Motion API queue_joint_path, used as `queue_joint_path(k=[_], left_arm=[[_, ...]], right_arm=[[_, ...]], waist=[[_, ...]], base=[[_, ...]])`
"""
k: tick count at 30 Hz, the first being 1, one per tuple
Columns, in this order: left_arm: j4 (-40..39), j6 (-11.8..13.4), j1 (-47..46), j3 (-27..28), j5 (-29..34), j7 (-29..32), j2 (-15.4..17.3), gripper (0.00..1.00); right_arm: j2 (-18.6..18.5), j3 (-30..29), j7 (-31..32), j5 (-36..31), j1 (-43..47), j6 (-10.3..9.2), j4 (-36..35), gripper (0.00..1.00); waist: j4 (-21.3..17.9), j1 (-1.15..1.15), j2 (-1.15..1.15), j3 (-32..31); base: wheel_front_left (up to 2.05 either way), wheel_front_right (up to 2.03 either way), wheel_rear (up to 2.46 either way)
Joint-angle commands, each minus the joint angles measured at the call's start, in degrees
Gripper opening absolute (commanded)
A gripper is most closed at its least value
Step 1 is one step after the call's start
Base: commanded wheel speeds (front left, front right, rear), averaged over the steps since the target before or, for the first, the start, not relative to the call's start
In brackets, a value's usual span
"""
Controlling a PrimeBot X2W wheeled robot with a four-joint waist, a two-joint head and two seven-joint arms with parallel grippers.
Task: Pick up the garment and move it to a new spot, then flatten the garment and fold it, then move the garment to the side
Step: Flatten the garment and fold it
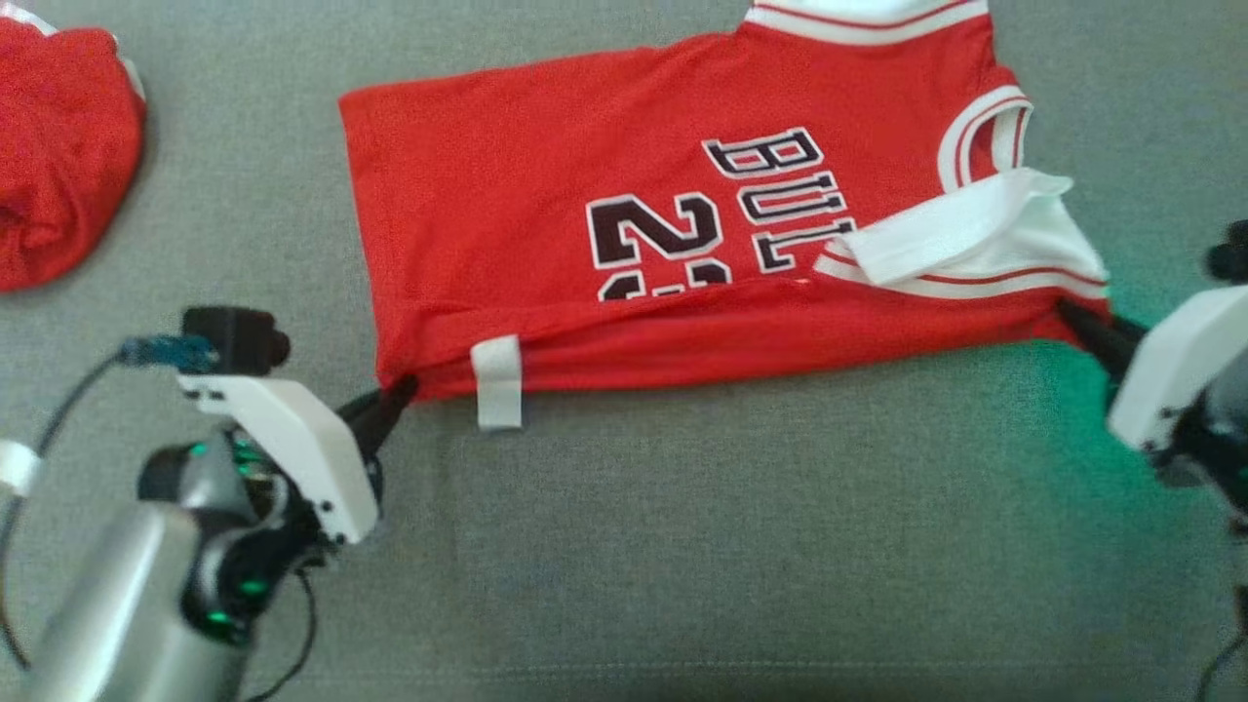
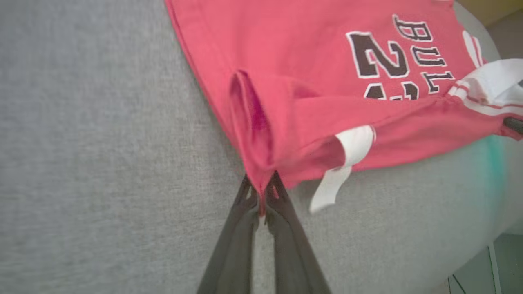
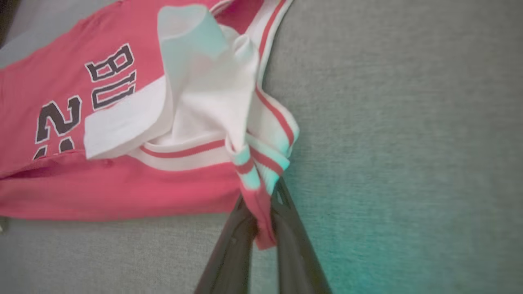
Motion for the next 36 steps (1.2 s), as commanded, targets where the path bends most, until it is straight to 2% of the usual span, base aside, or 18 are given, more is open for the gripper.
queue_joint_path(k=[1, 6, 9, 14, 19, 20, 21, 22, 23, 24, 25, 26, 28, 29, 33, 36], left_arm=[[-4.16, -0.69, -1.65, 3.03, -1.33, 1.94, 3.45, 0.0], [-11.21, -1.47, 1.49, 3.89, -5.86, 8.42, 6.7, 0.0], [-13.29, -1.08, 3.94, 4.19, -6.96, 9.42, 7.22, 0.0], [-14.41, -0.42, 13.07, 2.63, -9.63, 9.03, 5.01, 0.0], [-14.03, -0.16, 17.24, 2.72, -9.55, 5.68, 3.43, 0.0], [-13.92, 0.01, 17.46, 3.04, -9.14, 4.69, 3.24, 0.0], [-13.7, 0.39, 17.5, 3.51, -8.84, 3.61, 2.84, 0.0], [-13.46, 0.57, 17.42, 3.68, -8.52, 2.88, 2.59, 0.0], [-13.25, 0.64, 17.17, 3.77, -8.15, 2.19, 2.38, 0.06], [-13.05, 0.83, 16.79, 3.96, -7.88, 1.37, 1.96, 0.26], [-12.85, 0.98, 16.34, 4.06, -7.69, 0.68, 1.5, 0.56], [-12.63, 0.91, 15.78, 4.0, -7.44, 0.08, 1.14, 0.81], [-11.86, 1.17, 14.53, 4.05, -6.78, -1.18, 0.4, 0.96], [-11.44, 1.27, 13.94, 3.95, -6.43, -1.57, 0.16, 1.0], [-11.03, 1.56, 11.54, 4.21, -5.43, -2.96, -0.29, 1.0], [-10.25, 2.85, 7.14, 5.23, -2.54, -5.25, -0.02, 1.0]], right_arm=[[-2.99, -1.1, 1.85, 1.36, -1.85, 0.43, -3.53, 0.0], [-8.19, -2.9, 9.2, 4.53, 2.82, 0.43, -8.94, 0.0], [-9.4, -3.6, 11.57, 5.31, 5.61, 0.43, -11.61, 0.0], [-8.87, -4.25, 15.63, 5.79, 15.08, 0.43, -16.2, 0.0], [-8.66, -4.52, 14.8, 4.62, 19.31, 0.43, -18.37, 0.0], [-8.87, -4.58, 14.05, 3.93, 19.53, 0.43, -18.56, 0.44], [-9.11, -4.48, 13.3, 3.33, 19.65, 0.43, -18.69, 1.0], [-9.27, -4.48, 12.56, 2.81, 19.64, 0.43, -18.63, 1.0], [-9.53, -4.4, 11.82, 2.25, 19.51, 0.43, -18.58, 1.0], [-9.69, -4.46, 10.99, 1.73, 19.25, 0.43, -18.48, 1.0], [-9.64, -4.65, 10.19, 1.37, 18.83, 0.43, -18.3, 1.0], [-9.56, -4.82, 9.54, 1.18, 18.26, 0.43, -18.12, 1.0], [-9.42, -5.18, 8.12, 0.57, 16.67, 0.43, -17.78, 1.0], [-9.42, -5.16, 7.61, 0.19, 15.76, 0.43, -17.55, 1.0], [-9.43, -4.21, 3.8, -1.36, 9.78, 0.43, -17.34, 1.0], [-9.11, -3.21, 0.82, -2.51, 3.62, 0.43, -15.81, 1.0]], waist=[[0.01, 0.0, 0.0, -0.88], [-0.31, 0.0, 0.0, -2.23], [-0.59, 0.0, 0.0, -2.39], [-1.28, 0.0, 0.0, -2.32], [-1.38, 0.0, 0.0, -2.13], [-1.29, 0.0, 0.0, -2.11], [-1.19, 0.0, 0.0, -2.14], [-1.08, 0.0, 0.0, -2.21], [-0.94, 0.0, 0.0, -2.27], [-0.82, 0.0, 0.0, -2.34], [-0.7, 0.0, 0.0, -2.42], [-0.53, 0.0, 0.0, -2.5], [-0.33, 0.0, 0.0, -2.61], [-0.29, 0.0, 0.0, -2.65], [-0.27, 0.0, 0.0, -1.77], [0.4, 0.0, 0.0, -0.13]], base=[[0.0, 0.0, 0.0], [0.0, 0.0, 0.0], [0.0, 0.0, 0.0], [0.0, 0.0, 0.0], [0.0, 0.0, 0.0], [0.0, 0.0, 0.0], [0.0, 0.0, 0.0], [0.0, 0.0, 0.0], [0.0, 0.0, 0.0], [0.0, 0.0, 0.0], [0.0, 0.0, 0.0], [0.0, 0.0, 0.0], [0.0, 0.0, 0.0], [0.0, 0.0, 0.0], [0.0, 0.0, 0.0], [0.0, 0.0, 0.0]])
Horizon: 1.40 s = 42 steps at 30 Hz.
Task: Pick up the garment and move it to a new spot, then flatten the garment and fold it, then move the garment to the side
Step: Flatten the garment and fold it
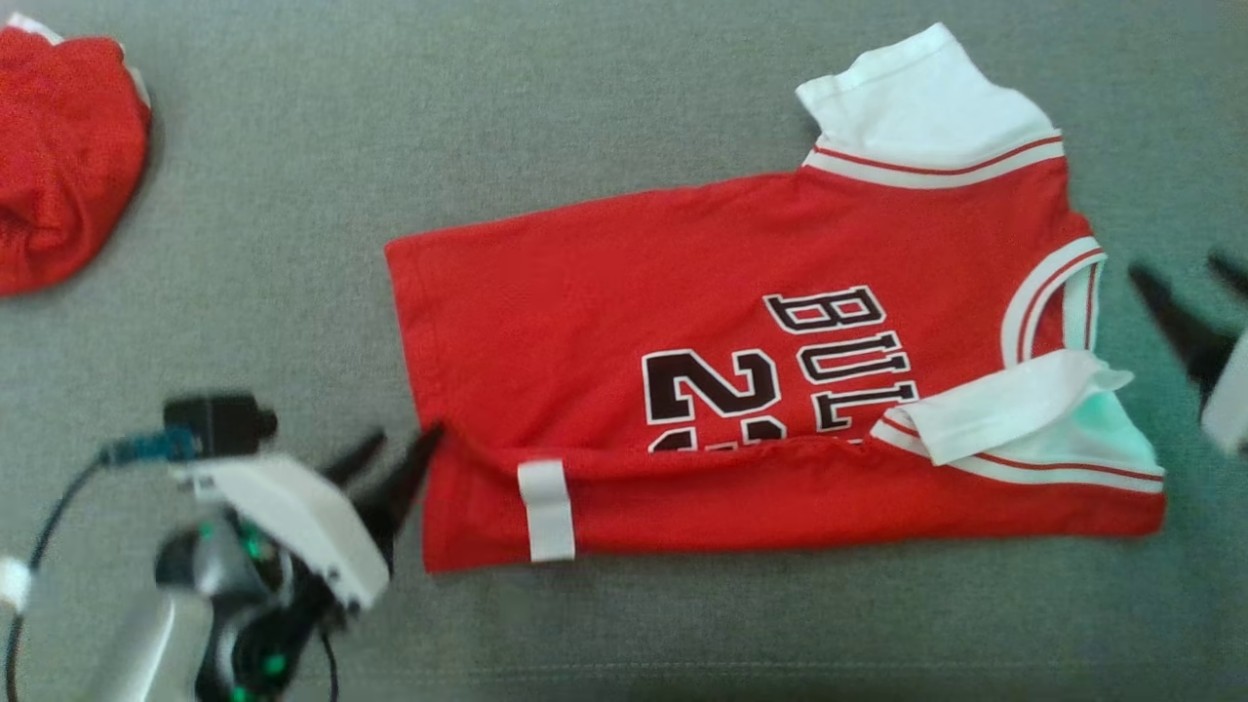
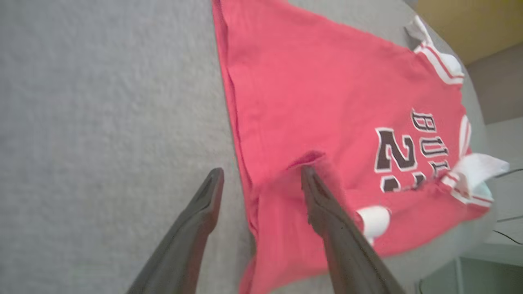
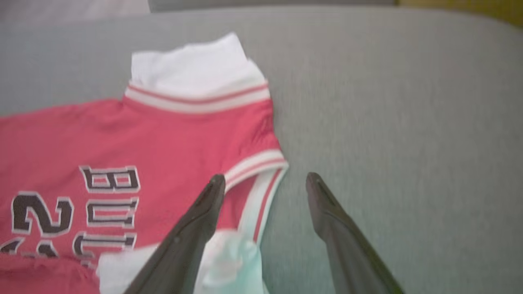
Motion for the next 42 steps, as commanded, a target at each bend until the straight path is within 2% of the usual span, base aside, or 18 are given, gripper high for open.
queue_joint_path(k=[1, 4, 7, 8, 9, 14, 25, 36, 37, 38, 39, 40, 41, 42], left_arm=[[-1.01, 0.75, -6.47, 2.63, 2.97, -1.35, 1.17, 1.0], [3.13, 2.63, -16.29, 0.33, 8.53, -2.41, 0.14, 1.0], [7.18, 3.19, -22.68, -1.51, 11.01, -2.15, -0.99, 1.0], [7.18, 3.19, -22.68, -1.51, 11.01, -2.15, -0.99, 1.0], [9.78, 2.89, -26.05, -2.63, 11.87, -1.87, -1.68, 1.0], [15.83, 1.11, -31.42, -5.49, 12.78, -0.56, -3.03, 1.0], [20.46, -2.16, -34.51, -8.58, 12.18, 1.89, -3.69, 1.0], [22.57, -4.02, -36.6, -10.1, 11.58, 3.72, -3.45, 1.0], [22.57, -4.31, -36.7, -10.28, 11.33, 3.92, -3.64, 0.94], [22.51, -4.64, -36.82, -10.44, 11.03, 4.02, -3.87, 0.74], [22.46, -5.0, -36.94, -10.64, 10.8, 4.11, -4.07, 0.44], [22.42, -5.33, -37.12, -10.89, 10.72, 4.16, -4.18, 0.24], [22.38, -5.57, -37.34, -11.09, 10.74, 4.09, -4.25, 0.05], [22.35, -5.88, -37.56, -11.3, 10.71, 4.0, -4.35, 0.0]], right_arm=[[-1.56, 1.48, -1.42, -1.04, -5.13, 0.43, -0.91, 1.0], [-1.83, 5.17, -2.62, -3.1, -14.51, 0.43, 3.46, 1.0], [-1.52, 8.58, -2.55, -5.0, -21.45, 0.43, 7.82, 1.0], [-1.52, 8.58, -2.55, -5.0, -21.45, 0.43, 7.82, 1.0], [-1.29, 10.25, -2.57, -6.37, -25.69, 0.43, 11.11, 1.0], [-1.02, 12.25, -3.24, -10.13, -33.45, 0.43, 19.73, 1.0], [-0.74, 12.91, -3.14, -14.55, -40.98, 0.43, 31.55, 1.0], [0.18, 13.69, -1.03, -15.8, -43.76, 0.43, 36.43, 1.0], [0.44, 14.01, -0.86, -15.48, -43.76, 0.43, 36.68, 1.0], [0.67, 14.29, -0.78, -15.17, -43.76, 0.43, 36.89, 1.0], [0.91, 14.6, -0.7, -14.79, -43.77, 0.43, 37.07, 1.0], [1.04, 14.9, -0.73, -14.53, -43.83, 0.43, 37.18, 0.99], [1.19, 15.05, -1.06, -14.26, -43.95, 0.43, 37.23, 0.22], [1.42, 15.06, -1.42, -13.83, -44.05, 0.43, 37.35, 0.0]], waist=[[0.86, 0.0, 0.0, 1.82], [2.72, 0.0, 0.0, 5.1], [4.22, 0.0, 0.0, 7.37], [4.22, 0.0, 0.0, 7.37], [5.38, 0.0, 0.0, 8.67], [8.01, 0.0, 0.0, 10.58], [9.54, 0.0, 0.0, 12.23], [9.34, 0.0, 0.0, 13.17], [9.29, 0.0, 0.0, 13.19], [9.24, 0.0, 0.0, 13.21], [9.2, 0.0, 0.0, 13.22], [9.14, 0.0, 0.0, 13.23], [9.06, 0.0, 0.0, 13.25], [8.95, 0.0, 0.0, 13.23]], base=[[0.0, 0.0, 0.0], [0.0, 0.0, 0.0], [0.0, 0.0, 0.0], [0.0, 0.0, 0.0], [0.0, 0.0, 0.0], [0.0, 0.0, 0.0], [0.0, 0.0, 0.0], [0.0, 0.0, 0.0], [0.0, 0.0, 0.0], [0.0, 0.0, 0.0], [0.0, 0.0, 0.0], [0.0, 0.0, 0.0], [0.0, 0.0, 0.0], [0.0, 0.0, 0.0]])
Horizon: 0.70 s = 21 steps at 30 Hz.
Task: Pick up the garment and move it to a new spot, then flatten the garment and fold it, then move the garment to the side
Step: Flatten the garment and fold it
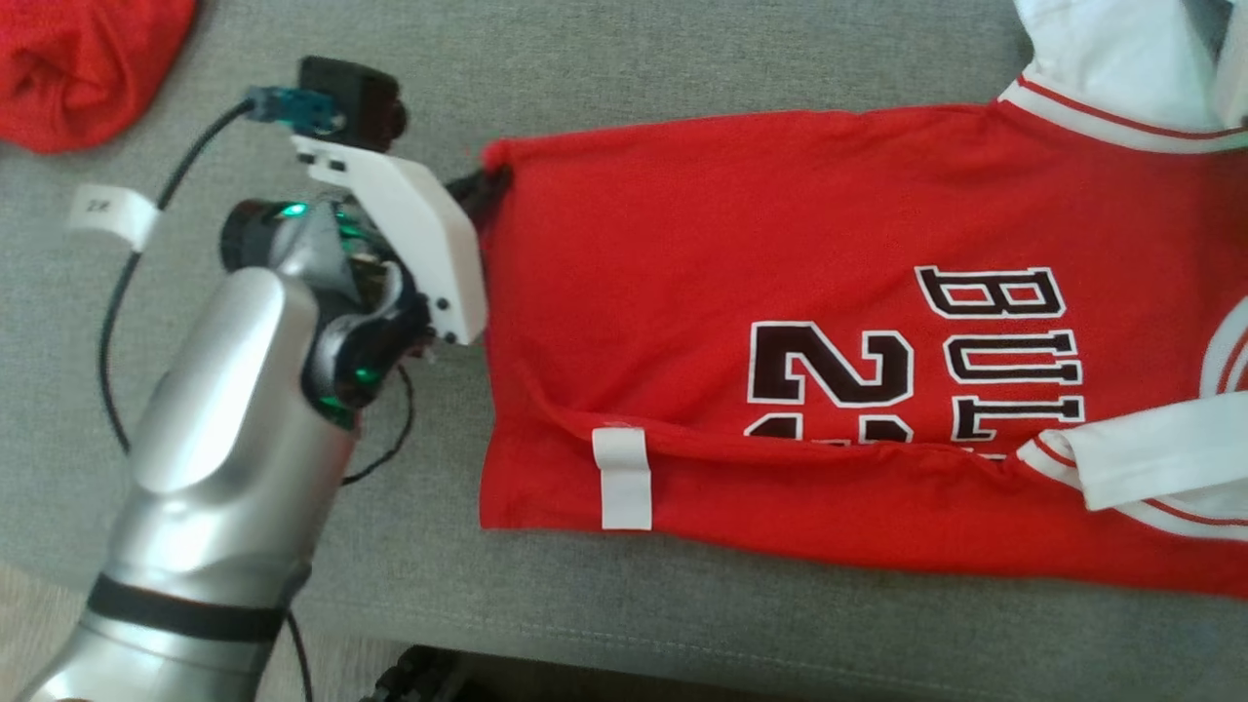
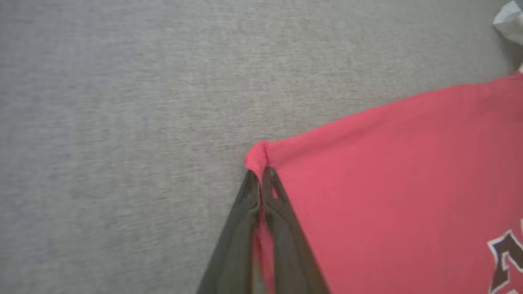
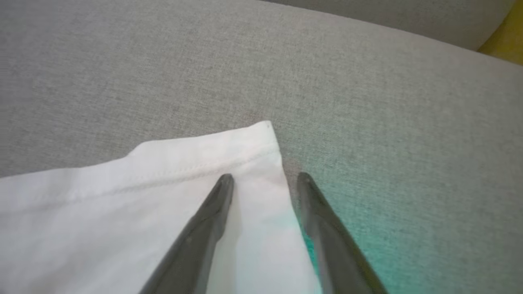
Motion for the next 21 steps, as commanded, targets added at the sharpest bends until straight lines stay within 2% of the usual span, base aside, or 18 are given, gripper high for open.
queue_joint_path(k=[1, 6, 13, 21], left_arm=[[-0.49, -0.6, -0.04, 0.26, -0.47, 0.82, 0.81, 0.0], [-0.92, -1.72, -1.1, 0.41, -1.77, 0.17, 0.22, 0.0], [-1.78, -0.51, -3.59, 3.83, -1.79, -4.52, 1.06, 0.0], [-4.92, 0.51, -2.78, 7.58, -3.71, -8.23, 1.7, 0.0]], right_arm=[[1.41, 1.26, 0.24, 0.99, -0.11, 0.43, -0.72, 0.0], [1.68, 0.59, -3.61, 2.29, -1.79, 0.43, -1.2, 0.0], [2.37, -3.82, -11.1, 1.2, -4.66, 0.43, 0.28, 0.0], [1.4, -1.6, -14.31, 5.39, -2.98, 0.43, -3.29, 0.0]], waist=[[-0.18, 0.0, 0.0, -0.07], [-1.07, 0.0, 0.0, -0.01], [-2.55, 0.0, 0.0, -0.86], [-4.36, 0.0, 0.0, -2.32]], base=[[0.0, 0.0, 0.0], [0.0, 0.0, 0.0], [0.0, 0.0, 0.0], [0.0, 0.0, 0.0]])
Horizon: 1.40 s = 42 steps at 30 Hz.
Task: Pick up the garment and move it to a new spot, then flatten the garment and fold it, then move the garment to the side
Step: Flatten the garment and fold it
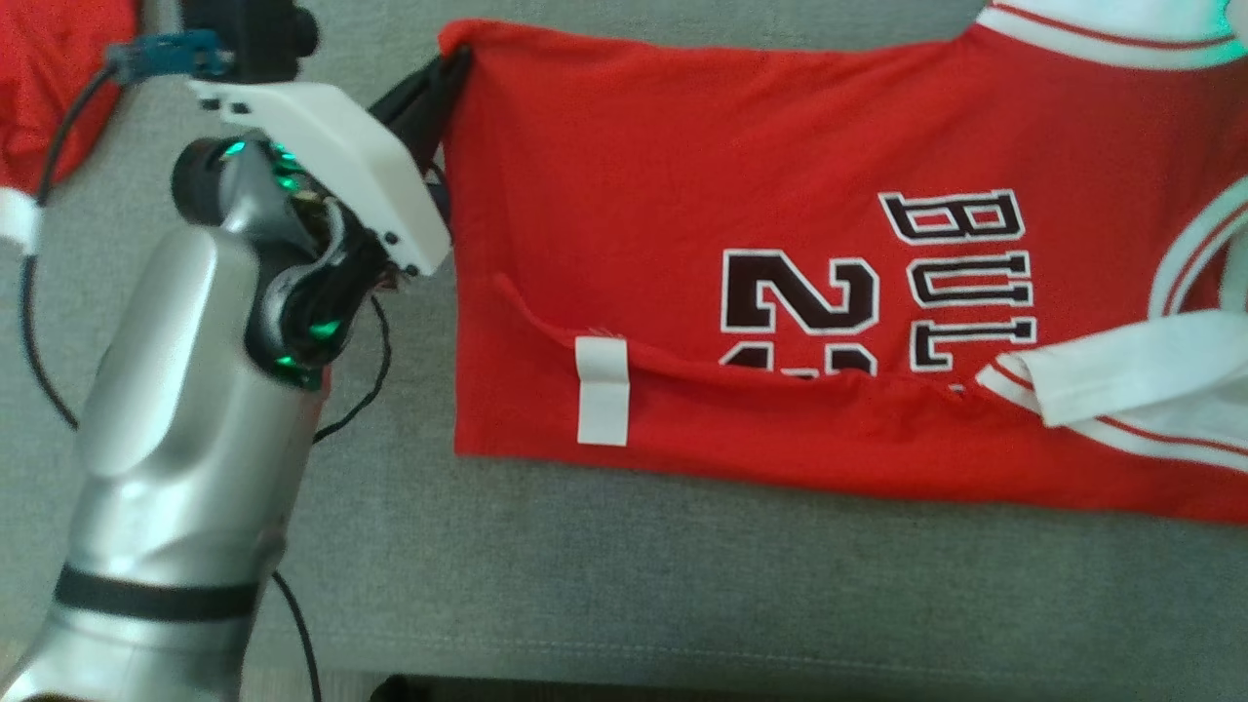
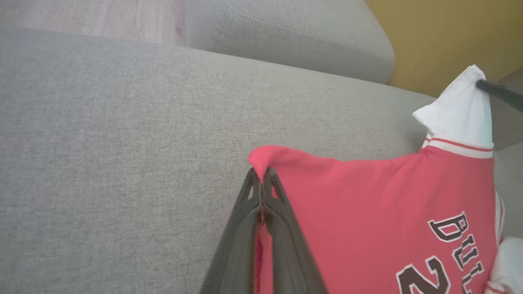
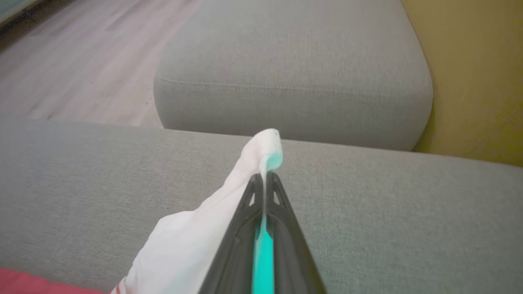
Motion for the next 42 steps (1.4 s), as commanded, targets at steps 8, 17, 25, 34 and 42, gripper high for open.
queue_joint_path(k=[8, 17, 25, 34, 42], left_arm=[[-10.76, 0.92, 8.74, 4.76, -3.43, -0.05, 4.67, 0.0], [-18.14, 2.93, 19.3, 8.37, -6.26, -0.87, 6.96, 0.0], [-23.35, 4.53, 28.97, 9.34, -7.98, -1.33, 7.23, 0.0], [-25.05, 5.29, 32.44, 10.14, -8.56, -2.39, 7.22, 0.0], [-25.33, 5.36, 32.57, 9.68, -8.37, -1.49, 7.99, 0.0]], right_arm=[[-6.99, 1.74, 0.08, 9.5, 12.5, 0.43, -17.42, 0.0], [-7.71, -0.26, 3.93, 11.83, 31.79, 0.43, -32.47, 0.0], [-6.25, -0.71, 6.4, 11.06, 40.36, 0.43, -36.54, 0.0], [-5.9, -2.46, 7.01, 10.96, 43.53, 0.43, -37.07, 0.0], [-5.68, -2.78, 8.63, 11.96, 44.89, 0.43, -37.61, 0.0]], waist=[[-2.87, 0.0, 0.0, -2.49], [-5.74, 0.0, 0.0, -6.06], [-7.05, 0.0, 0.0, -8.19], [-7.04, 0.0, 0.0, -10.01], [-7.29, 0.0, 0.0, -10.86]], base=[[0.0, 0.0, 0.0], [0.0, 0.0, 0.0], [0.0, 0.0, 0.0], [0.0, 0.0, 0.0], [0.0, 0.0, 0.0]])
